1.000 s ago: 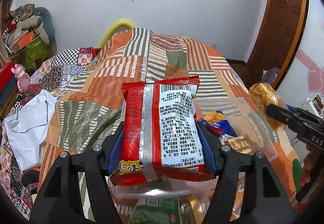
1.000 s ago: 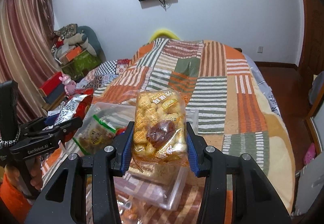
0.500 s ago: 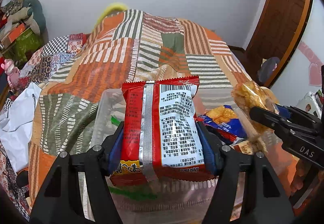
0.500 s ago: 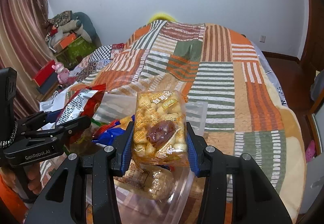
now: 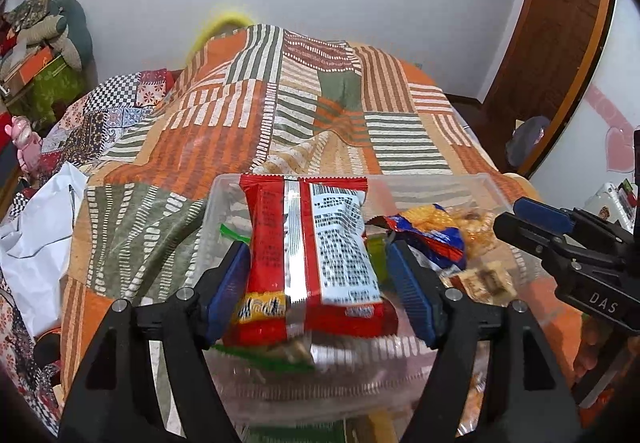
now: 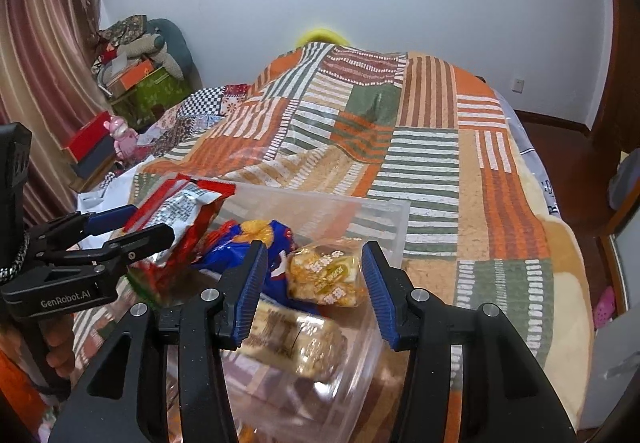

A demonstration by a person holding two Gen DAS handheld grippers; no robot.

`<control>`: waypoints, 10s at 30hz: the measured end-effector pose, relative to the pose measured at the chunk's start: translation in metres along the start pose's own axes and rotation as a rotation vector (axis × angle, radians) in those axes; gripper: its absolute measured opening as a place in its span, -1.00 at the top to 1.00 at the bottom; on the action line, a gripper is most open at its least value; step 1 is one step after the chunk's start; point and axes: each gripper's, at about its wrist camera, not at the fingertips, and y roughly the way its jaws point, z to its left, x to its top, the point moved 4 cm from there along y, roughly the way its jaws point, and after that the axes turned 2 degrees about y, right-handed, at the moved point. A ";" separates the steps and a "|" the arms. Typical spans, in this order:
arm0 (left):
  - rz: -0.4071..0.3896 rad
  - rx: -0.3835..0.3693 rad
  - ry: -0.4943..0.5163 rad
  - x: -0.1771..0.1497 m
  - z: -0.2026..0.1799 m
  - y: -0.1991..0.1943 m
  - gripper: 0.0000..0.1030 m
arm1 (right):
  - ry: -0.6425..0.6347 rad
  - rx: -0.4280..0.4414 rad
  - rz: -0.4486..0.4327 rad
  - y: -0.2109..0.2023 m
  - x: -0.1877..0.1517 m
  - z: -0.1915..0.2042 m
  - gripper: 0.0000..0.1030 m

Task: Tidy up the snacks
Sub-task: 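Lower the red chip bag and bun bag into the box and open both tools, then grasp the long bread roll with the left tool while the right grasps the orange rice cake, then lift the bread roll and rice cake and carry both over the clear box, then open both tools to drop bread roll and rice cake into the box, then grasp the yellow fries bag with the left tool while the right grasps the purple-label cake, then carry the fries bag and purple-label cake over the box and lower them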

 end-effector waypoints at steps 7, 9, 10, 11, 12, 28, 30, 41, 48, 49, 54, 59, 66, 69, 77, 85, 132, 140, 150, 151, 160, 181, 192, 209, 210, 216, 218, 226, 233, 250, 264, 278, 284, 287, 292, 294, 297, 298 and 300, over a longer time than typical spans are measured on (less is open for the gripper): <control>-0.032 -0.003 0.017 -0.011 -0.002 -0.044 -0.47 | -0.006 0.005 -0.045 -0.040 -0.008 0.008 -0.12; -0.037 0.001 0.027 -0.015 -0.004 -0.055 -0.50 | -0.018 -0.020 -0.067 -0.054 -0.011 0.011 -0.26; -0.040 0.002 0.029 -0.019 -0.004 -0.062 -0.51 | -0.024 -0.036 -0.081 -0.060 -0.012 0.012 -0.29; -0.041 0.002 0.030 -0.024 -0.004 -0.069 -0.55 | -0.032 -0.045 -0.093 -0.067 -0.013 0.013 -0.32; -0.044 0.000 0.030 -0.028 -0.004 -0.077 -0.57 | -0.038 -0.046 -0.103 -0.074 -0.014 0.015 -0.32; -0.093 -0.062 0.019 -0.097 -0.019 -0.175 -0.78 | -0.106 0.019 -0.089 -0.117 -0.081 0.062 -0.54; -0.097 -0.068 0.020 -0.104 -0.022 -0.180 -0.81 | -0.108 0.037 -0.069 -0.115 -0.092 0.068 -0.54; -0.021 -0.101 0.003 -0.145 -0.026 -0.175 -0.81 | -0.100 0.131 0.120 -0.083 -0.156 0.088 -0.54; 0.027 -0.093 -0.009 -0.162 -0.026 -0.162 -0.81 | -0.138 0.167 0.230 -0.056 -0.174 0.096 -0.53; 0.032 -0.092 -0.014 -0.164 -0.025 -0.159 -0.81 | -0.159 0.166 0.229 -0.055 -0.175 0.098 -0.48; 0.051 -0.084 -0.019 -0.170 -0.023 -0.152 -0.81 | -0.212 0.156 0.221 -0.057 -0.178 0.102 0.12; 0.061 -0.090 -0.007 -0.169 -0.027 -0.143 -0.81 | -0.162 0.150 0.187 -0.063 -0.170 0.090 0.38; 0.055 -0.103 -0.012 -0.158 -0.035 -0.130 -0.75 | -0.078 0.150 0.069 -0.097 -0.144 0.066 0.38; 0.065 -0.115 0.002 -0.152 -0.044 -0.119 -0.50 | -0.051 0.125 0.014 -0.111 -0.131 0.054 0.38; 0.122 -0.129 0.027 -0.142 -0.065 -0.080 -0.13 | 0.020 0.058 -0.015 -0.106 -0.118 0.023 0.38; 0.177 -0.118 0.018 -0.135 -0.065 -0.044 -0.10 | 0.056 0.058 0.035 -0.082 -0.123 0.009 0.38; -0.050 -0.154 0.051 -0.070 -0.068 -0.093 0.32 | 0.058 0.065 -0.105 -0.089 -0.077 0.014 0.38; -0.092 -0.127 0.036 -0.035 -0.059 -0.082 0.32 | 0.050 0.053 -0.140 -0.078 -0.048 0.013 0.38; -0.093 -0.115 0.006 -0.003 -0.050 -0.051 0.32 | 0.061 0.062 -0.124 -0.049 -0.023 0.009 0.38; -0.090 -0.118 0.002 -0.001 -0.050 -0.046 0.32 | 0.060 0.061 -0.120 -0.045 -0.021 0.009 0.38; -0.047 -0.128 -0.020 0.009 -0.052 -0.009 0.32 | 0.065 0.075 -0.069 -0.014 -0.007 0.007 0.38; -0.027 -0.092 -0.066 0.002 -0.030 0.017 0.20 | 0.033 0.038 0.031 0.024 -0.011 0.011 0.33; -0.043 -0.101 -0.017 -0.002 -0.039 -0.018 0.16 | 0.008 0.024 -0.012 -0.009 -0.013 0.015 0.14; -0.066 -0.031 0.055 -0.046 -0.021 -0.104 -0.40 | 0.010 -0.001 -0.056 -0.079 -0.052 0.013 -0.29; -0.056 -0.023 0.052 -0.051 -0.017 -0.106 -0.41 | 0.006 -0.007 -0.048 -0.080 -0.058 0.014 -0.29; 0.017 0.001 0.031 -0.083 0.003 -0.103 -0.42 | 0.025 -0.022 0.017 -0.081 -0.096 0.010 -0.29; 0.041 0.000 0.032 -0.094 0.004 -0.099 -0.42 | 0.045 -0.015 0.044 -0.081 -0.109 0.008 -0.29; 0.127 -0.045 -0.018 -0.125 0.000 -0.079 -0.42 | 0.107 0.048 0.177 -0.063 -0.146 0.007 -0.29; 0.167 -0.065 -0.017 -0.137 -0.006 -0.064 -0.42 | 0.177 0.085 0.180 -0.042 -0.135 0.012 -0.59; 0.175 -0.068 0.010 -0.147 -0.010 -0.041 -0.35 | 0.037 0.002 0.216 -0.031 -0.143 0.011 -0.63; 0.144 -0.081 0.003 -0.151 -0.004 -0.051 0.11 | 0.028 -0.043 0.207 -0.031 -0.133 -0.008 -0.09; 0.068 -0.080 0.038 -0.141 -0.015 -0.083 0.15 | 0.033 -0.078 0.127 -0.050 -0.125 -0.010 0.17; -0.010 -0.104 0.043 -0.120 -0.019 -0.106 0.15 | 0.041 -0.070 0.053 -0.070 -0.107 -0.008 0.17; -0.046 -0.103 0.051 -0.111 -0.023 -0.117 0.15 | 0.036 -0.059 0.013 -0.078 -0.096 -0.004 0.17; -0.092 -0.119 0.045 -0.088 -0.024 -0.124 0.15 | 0.030 -0.036 -0.048 -0.086 -0.075 0.007 0.17; -0.109 -0.115 0.051 -0.080 -0.026 -0.125 0.15 | 0.027 -0.030 -0.068 -0.087 -0.067 0.010 0.17; -0.133 -0.109 0.060 -0.067 -0.027 -0.125 0.15 | 0.021 -0.026 -0.090 -0.086 -0.057 0.012 0.17; -0.142 -0.109 0.062 -0.062 -0.028 -0.124 0.15 | 0.019 -0.026 -0.097 -0.085 -0.053 0.013 0.17; -0.154 -0.108 0.068 -0.054 -0.027 -0.122 0.15 | 0.019 -0.023 -0.109 -0.085 -0.046 0.015 0.17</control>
